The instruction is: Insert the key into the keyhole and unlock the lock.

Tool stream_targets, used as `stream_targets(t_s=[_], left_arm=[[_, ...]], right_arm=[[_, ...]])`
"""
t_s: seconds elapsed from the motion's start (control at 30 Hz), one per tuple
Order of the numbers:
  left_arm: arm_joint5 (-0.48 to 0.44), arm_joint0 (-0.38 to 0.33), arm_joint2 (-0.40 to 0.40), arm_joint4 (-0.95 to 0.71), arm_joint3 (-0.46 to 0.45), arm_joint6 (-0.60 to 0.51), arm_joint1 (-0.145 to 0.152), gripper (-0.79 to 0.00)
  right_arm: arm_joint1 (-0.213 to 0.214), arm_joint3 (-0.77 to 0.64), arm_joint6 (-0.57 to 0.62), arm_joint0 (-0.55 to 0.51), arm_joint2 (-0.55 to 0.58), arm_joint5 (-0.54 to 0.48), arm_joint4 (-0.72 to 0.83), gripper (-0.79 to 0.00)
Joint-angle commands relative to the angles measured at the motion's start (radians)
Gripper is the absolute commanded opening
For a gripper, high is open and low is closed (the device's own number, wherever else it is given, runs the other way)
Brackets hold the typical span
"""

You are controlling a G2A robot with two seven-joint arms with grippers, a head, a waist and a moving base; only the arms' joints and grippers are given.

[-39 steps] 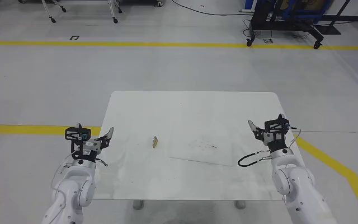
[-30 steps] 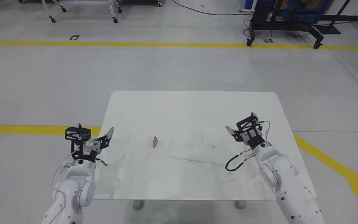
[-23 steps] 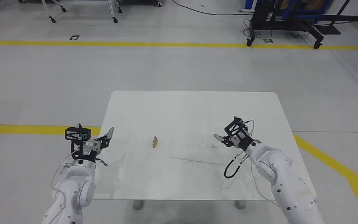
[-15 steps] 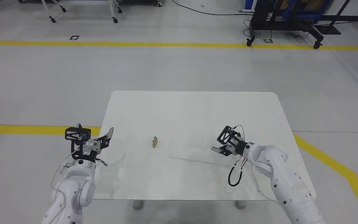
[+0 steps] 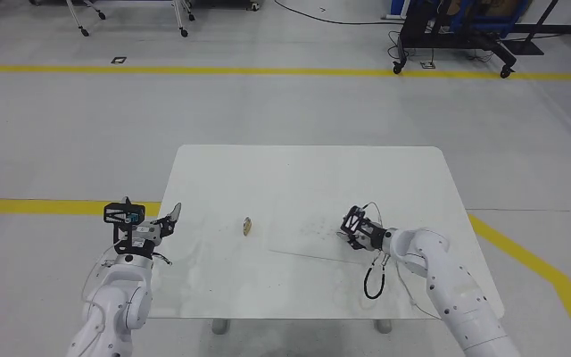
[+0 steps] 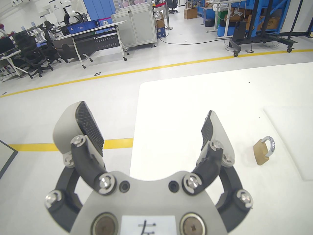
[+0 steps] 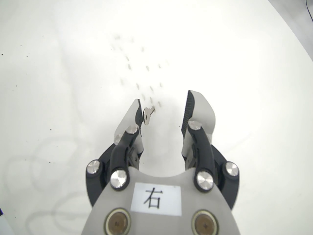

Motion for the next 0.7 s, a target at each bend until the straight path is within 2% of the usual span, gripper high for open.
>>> stream_targets(t_s=[0.0, 0.03, 0.43, 0.67], left_arm=[[0.000, 0.000, 0.000, 0.000, 0.000, 0.000, 0.000, 0.000], [0.000, 0.000, 0.000, 0.000, 0.000, 0.000, 0.000, 0.000], [0.000, 0.000, 0.000, 0.000, 0.000, 0.000, 0.000, 0.000], [0.000, 0.000, 0.000, 0.000, 0.000, 0.000, 0.000, 0.000]], right_arm=[[0.001, 0.007, 0.003, 0.006, -0.005, -0.011, -0.003, -0.693], [0.002, 0.010, -0.001, 0.008, -0.005, -0.020, -0.003, -0.785], [0.023, -0.015, -0.051, 0.000, 0.027, -0.069, -0.034, -0.785], [0.028, -0.018, -0.098, 0.010, 0.032, -0.065, -0.042, -0.785]])
